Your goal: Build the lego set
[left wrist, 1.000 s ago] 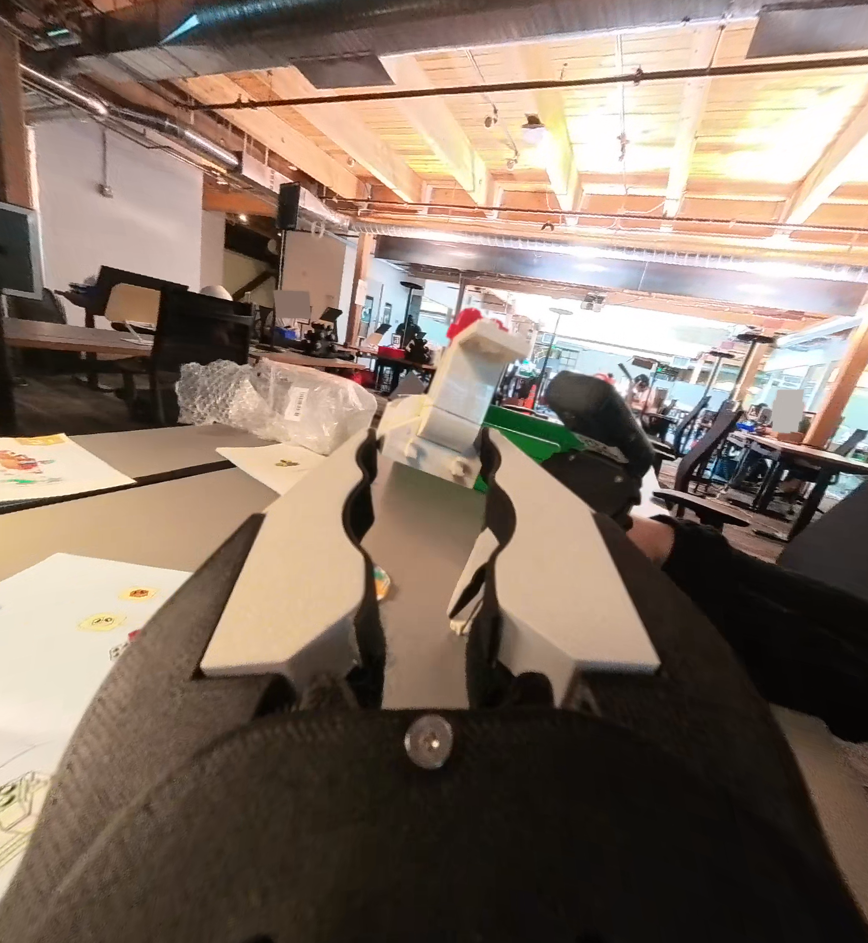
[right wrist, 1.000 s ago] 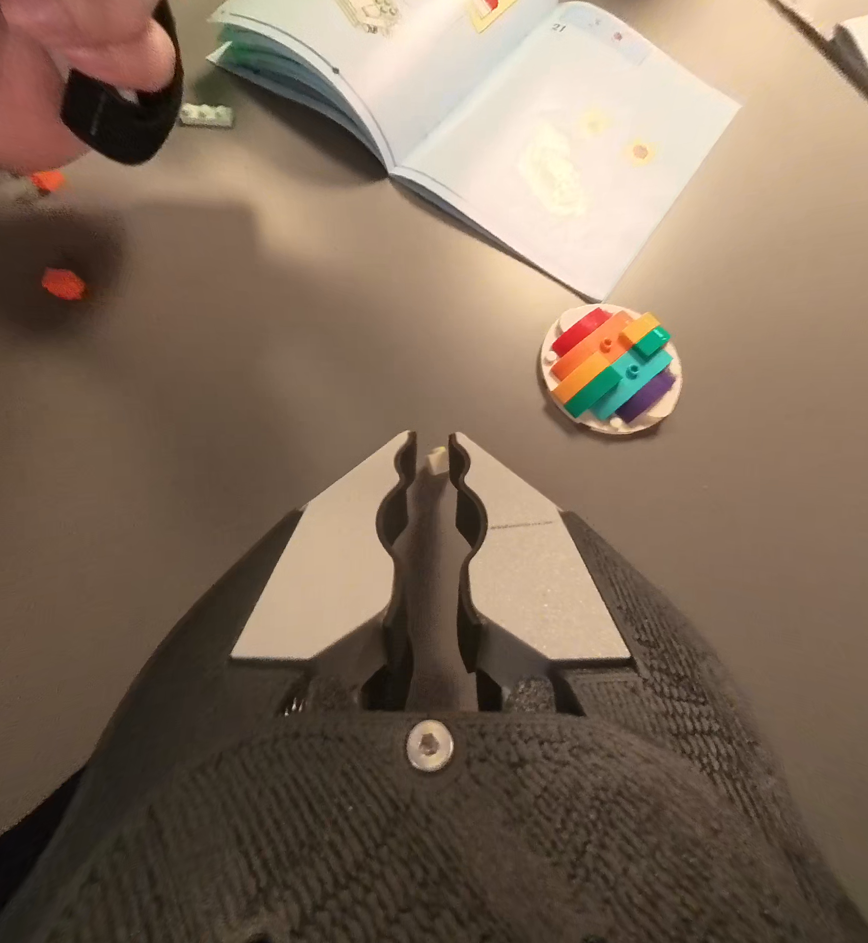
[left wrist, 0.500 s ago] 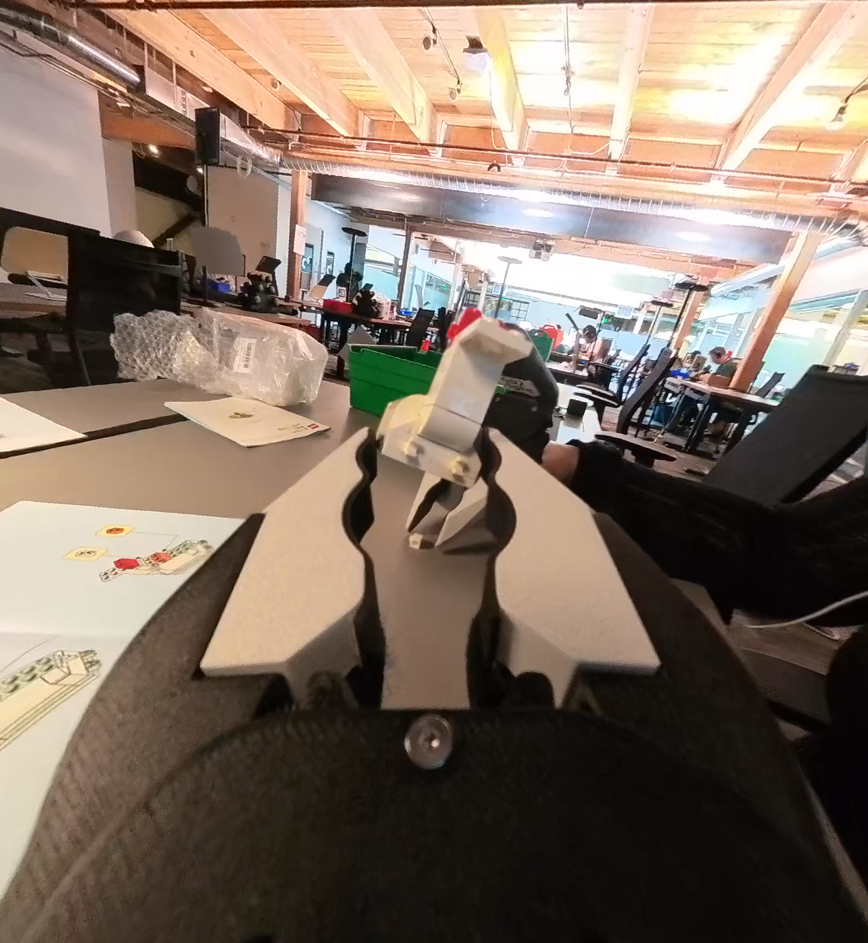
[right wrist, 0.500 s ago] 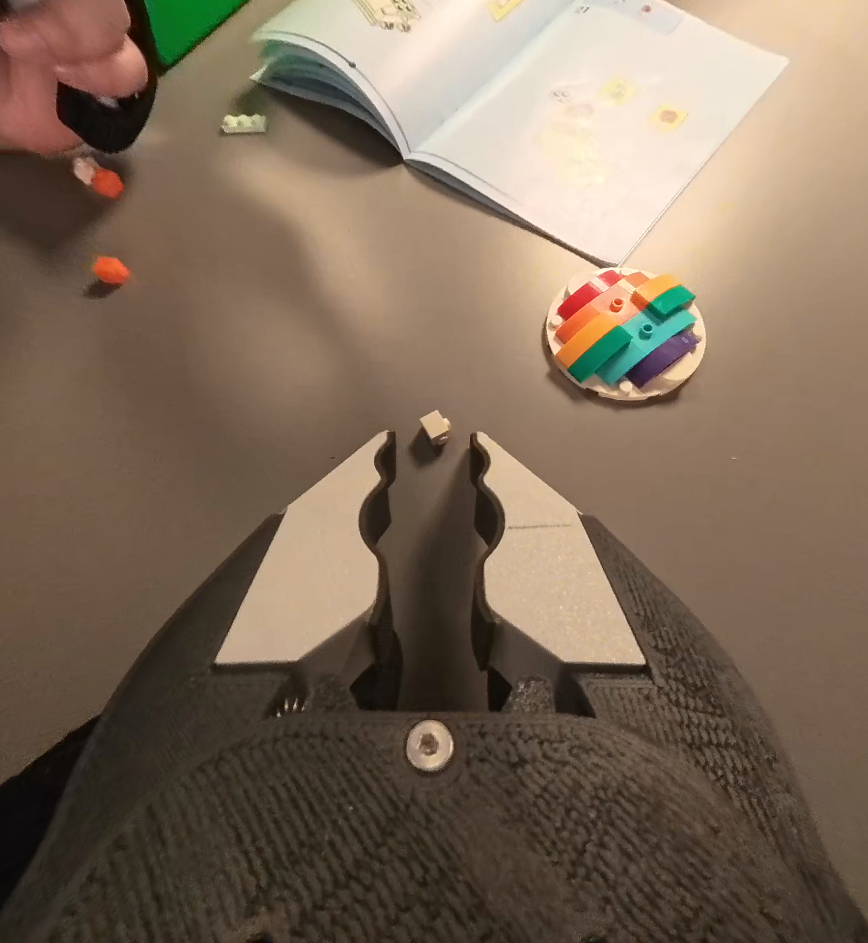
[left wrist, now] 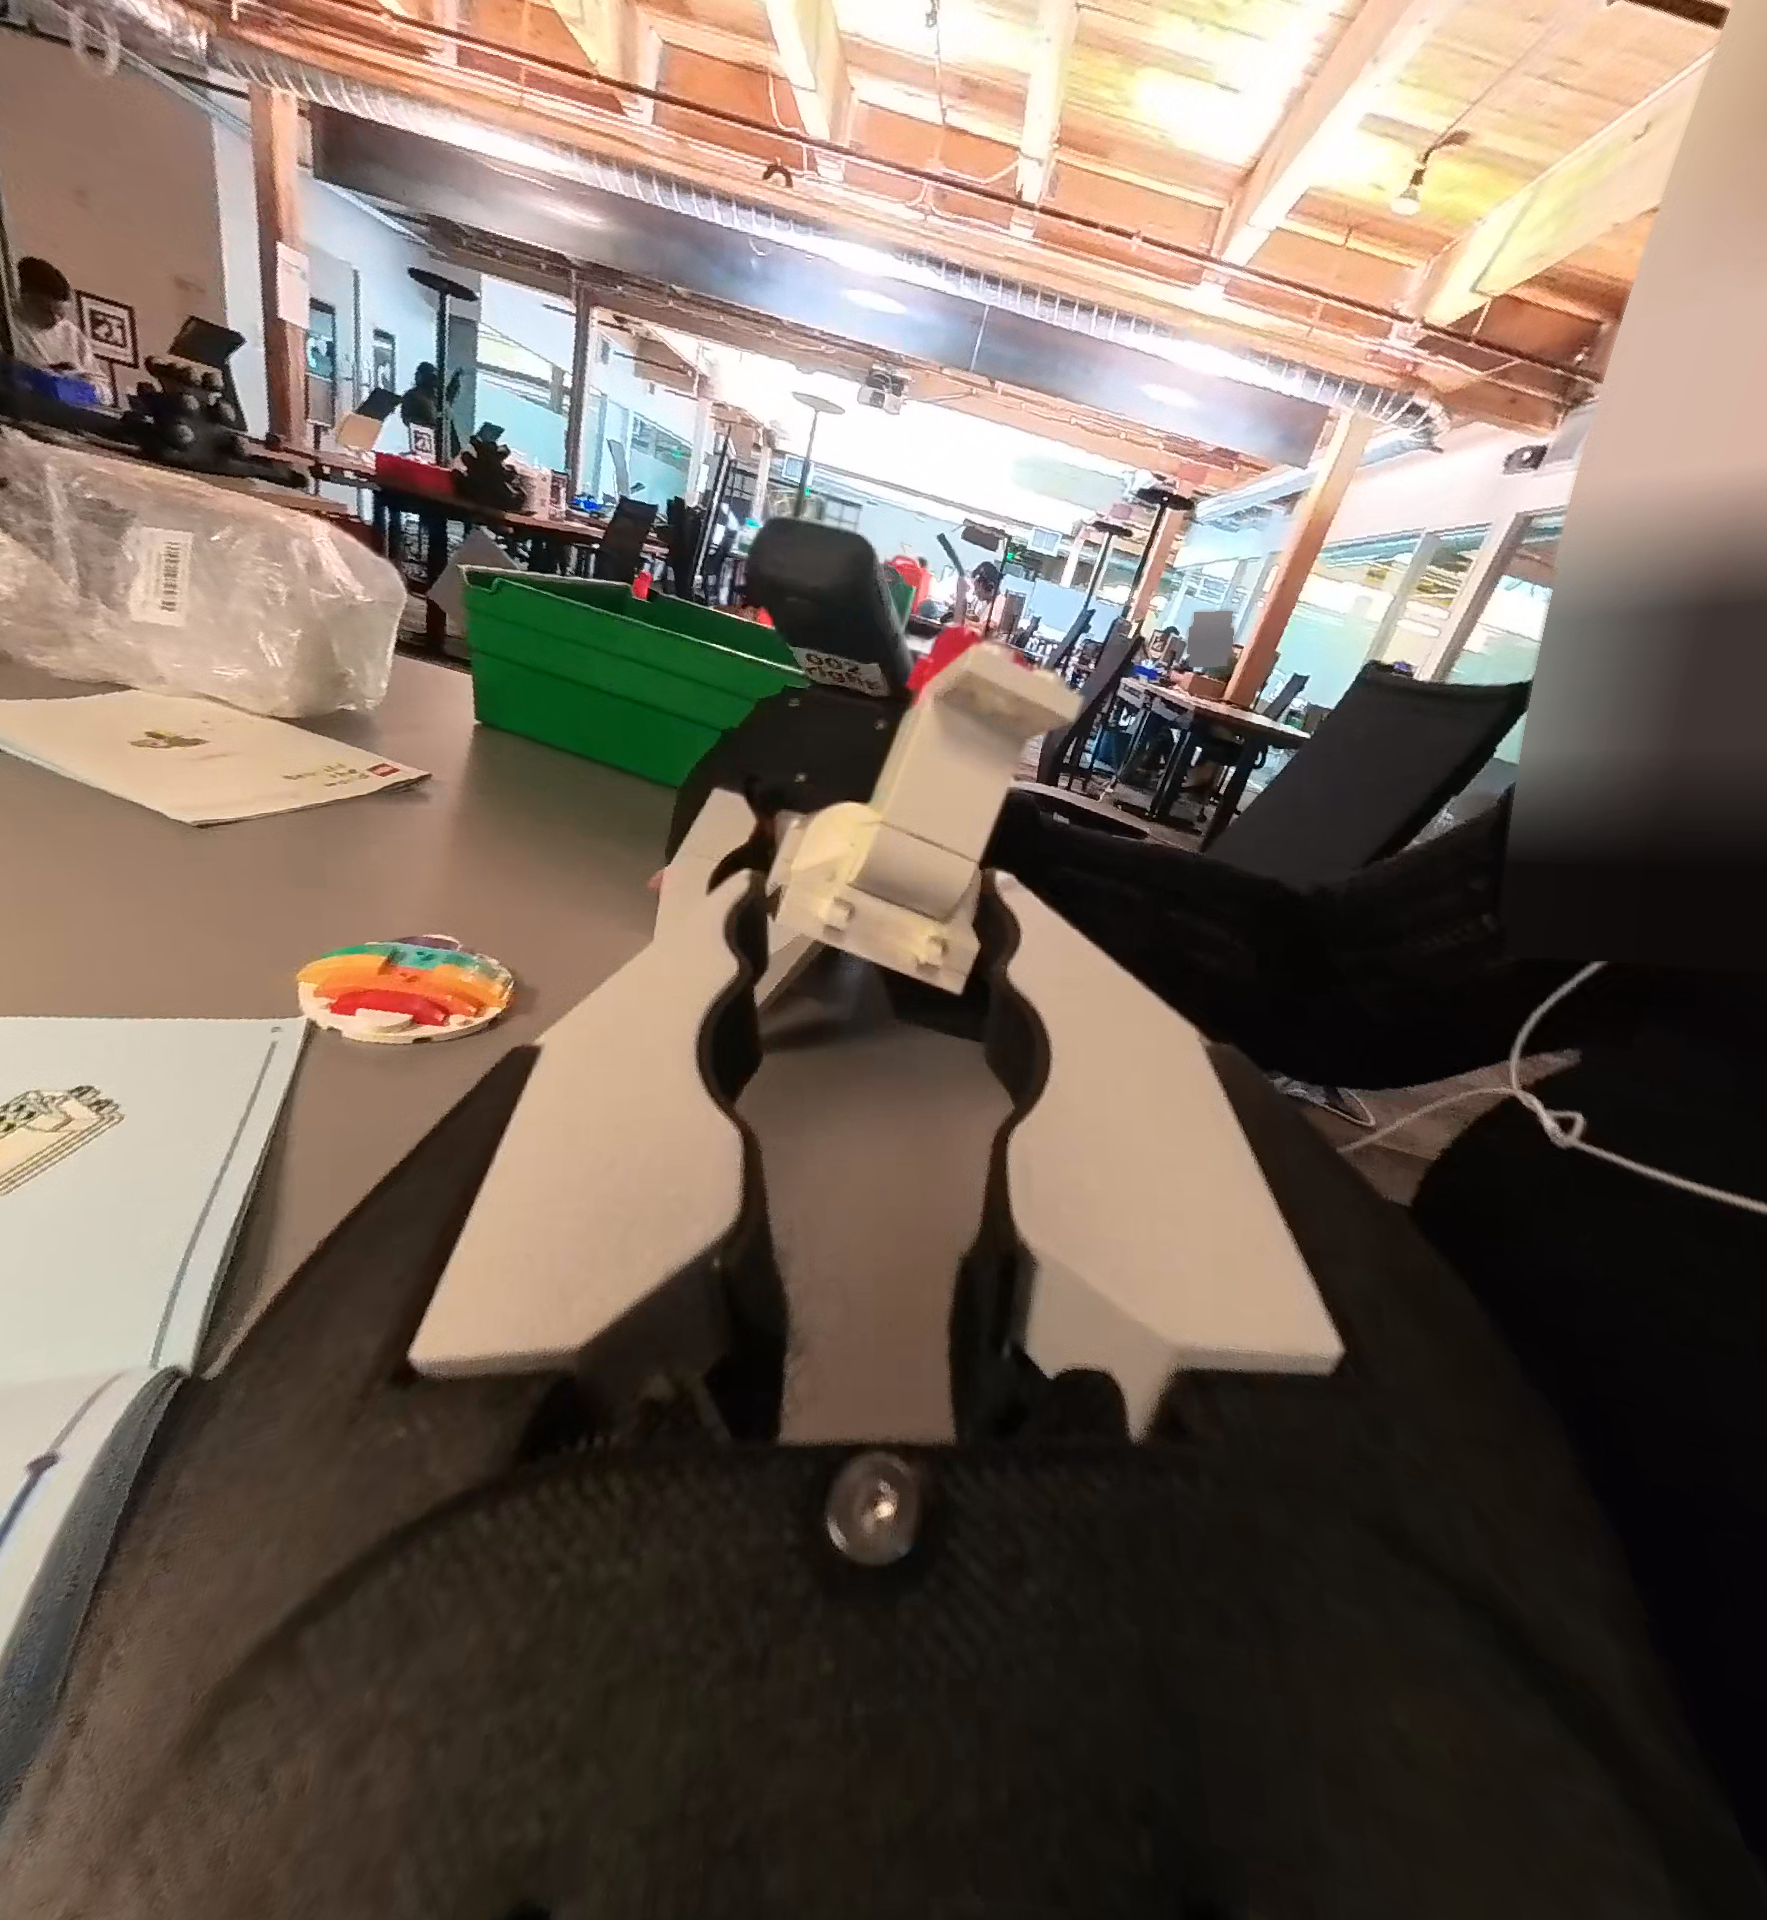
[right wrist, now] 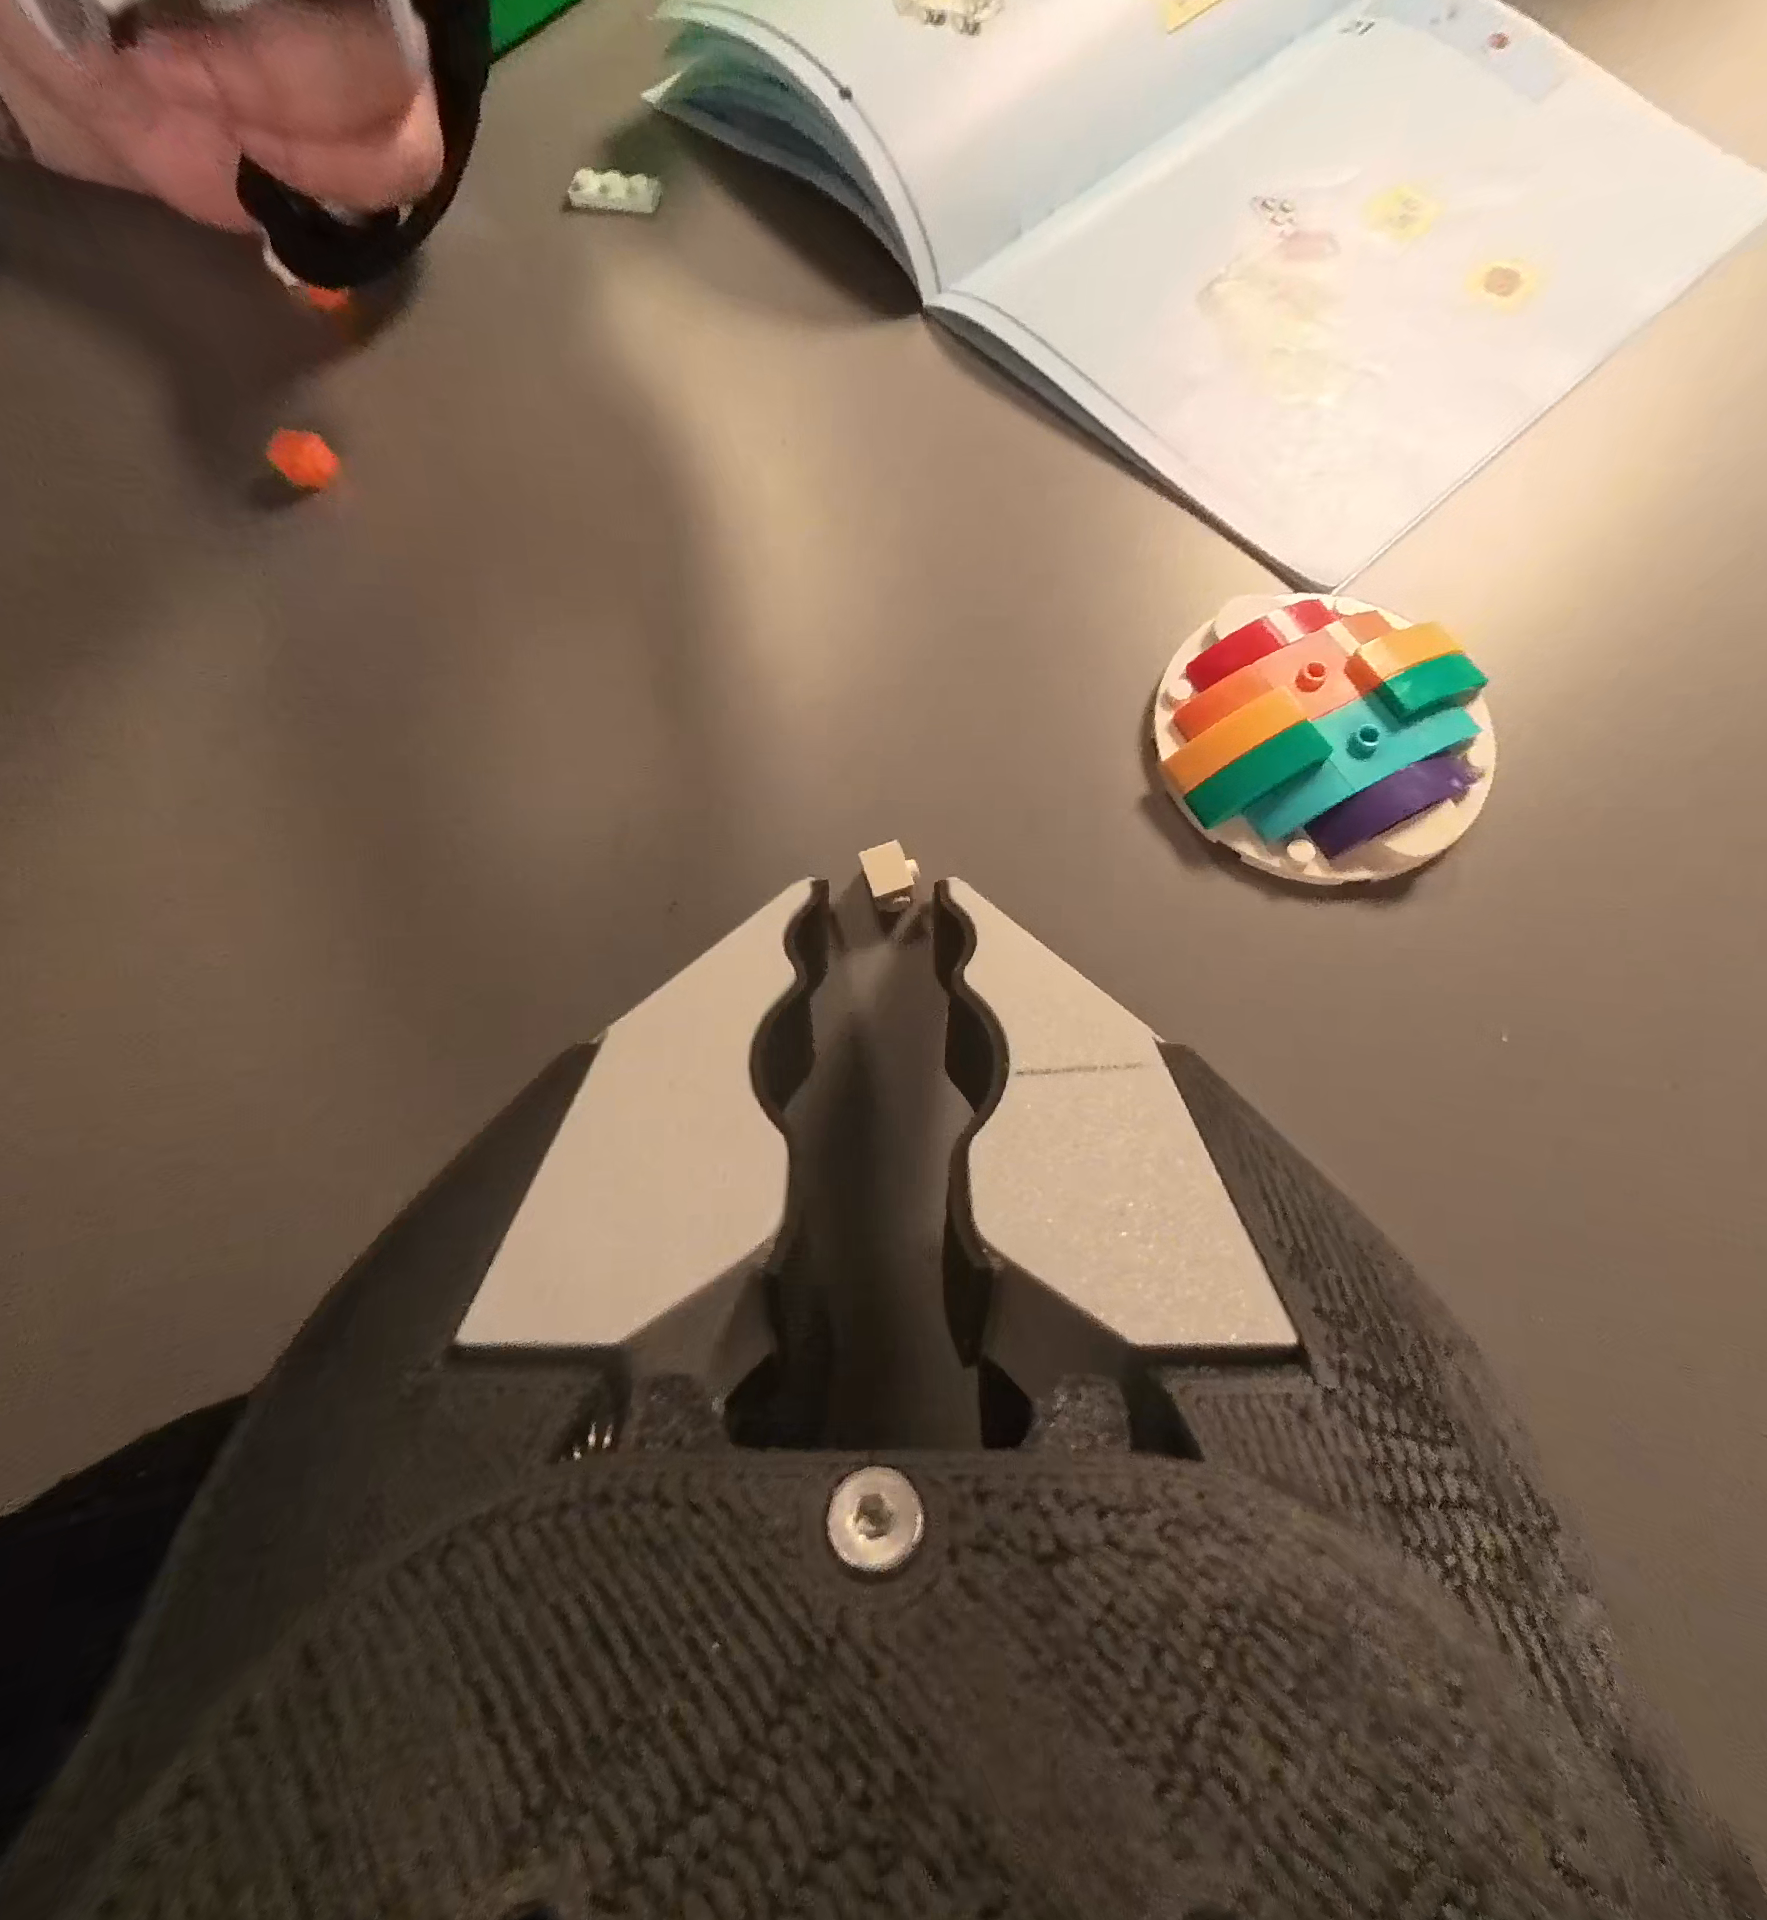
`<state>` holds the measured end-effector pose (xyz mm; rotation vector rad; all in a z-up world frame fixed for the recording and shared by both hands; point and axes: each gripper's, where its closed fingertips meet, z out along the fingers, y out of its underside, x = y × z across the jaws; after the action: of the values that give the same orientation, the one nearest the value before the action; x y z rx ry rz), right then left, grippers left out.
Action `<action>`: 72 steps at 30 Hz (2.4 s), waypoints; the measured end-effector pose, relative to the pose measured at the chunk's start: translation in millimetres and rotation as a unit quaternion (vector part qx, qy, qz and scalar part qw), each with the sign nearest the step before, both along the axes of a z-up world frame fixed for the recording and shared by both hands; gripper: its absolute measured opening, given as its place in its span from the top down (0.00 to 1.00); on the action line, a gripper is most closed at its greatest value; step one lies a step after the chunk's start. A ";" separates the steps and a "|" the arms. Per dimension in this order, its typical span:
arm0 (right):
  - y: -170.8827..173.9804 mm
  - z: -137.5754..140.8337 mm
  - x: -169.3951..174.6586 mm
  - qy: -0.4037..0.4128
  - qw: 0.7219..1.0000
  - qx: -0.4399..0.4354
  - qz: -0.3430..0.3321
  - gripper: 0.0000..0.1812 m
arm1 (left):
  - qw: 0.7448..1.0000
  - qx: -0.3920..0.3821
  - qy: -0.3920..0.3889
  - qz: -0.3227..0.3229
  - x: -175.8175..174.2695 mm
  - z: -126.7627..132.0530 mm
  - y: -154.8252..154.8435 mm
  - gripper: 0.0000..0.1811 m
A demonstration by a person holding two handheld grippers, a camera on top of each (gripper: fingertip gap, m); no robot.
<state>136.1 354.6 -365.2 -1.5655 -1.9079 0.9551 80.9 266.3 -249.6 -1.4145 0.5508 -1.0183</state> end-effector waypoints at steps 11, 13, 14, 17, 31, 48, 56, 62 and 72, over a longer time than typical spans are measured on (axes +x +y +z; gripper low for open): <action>0.3 -0.6 -2.5 0.008 0.999 0.040 0.018 0.95 | 0.999 0.029 0.021 -0.012 9.2 2.0 -9.2 0.79; -2.8 11.5 -5.1 0.022 0.999 0.032 0.013 0.96 | 0.999 0.036 0.023 -0.005 9.9 2.6 -9.5 0.79; -9.0 28.0 -8.7 0.033 0.999 0.025 0.012 0.96 | 0.999 0.042 0.029 0.002 10.0 2.5 -9.4 0.79; -40.8 92.1 -22.5 0.046 0.995 0.074 0.049 0.96 | 0.997 0.059 0.045 0.021 11.9 3.6 -10.5 0.79; -112.5 142.3 -49.7 -0.259 0.952 0.086 0.136 0.96 | 0.996 0.022 -0.059 -0.065 16.7 17.1 -24.6 0.78; -116.9 141.1 -47.0 -0.235 0.961 0.074 0.127 0.96 | 0.992 0.004 -0.071 -0.103 23.2 16.1 -29.7 0.79; -37.4 64.1 53.5 -0.456 0.870 0.187 0.028 0.96 | 1.000 0.016 -0.023 -0.005 3.5 11.6 -9.4 0.79; -23.5 -0.4 106.5 -0.557 0.807 0.191 0.032 0.96 | 1.000 0.022 -0.010 0.012 2.0 10.5 -7.4 0.79; -25.6 -3.9 106.1 -0.602 0.771 0.205 0.039 0.94 | 1.000 0.023 -0.002 0.015 1.0 9.9 -6.7 0.79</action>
<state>242.2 329.1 -369.0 -1.9701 -2.6743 -0.7175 81.8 259.5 -239.7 -1.3751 0.5454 -0.9792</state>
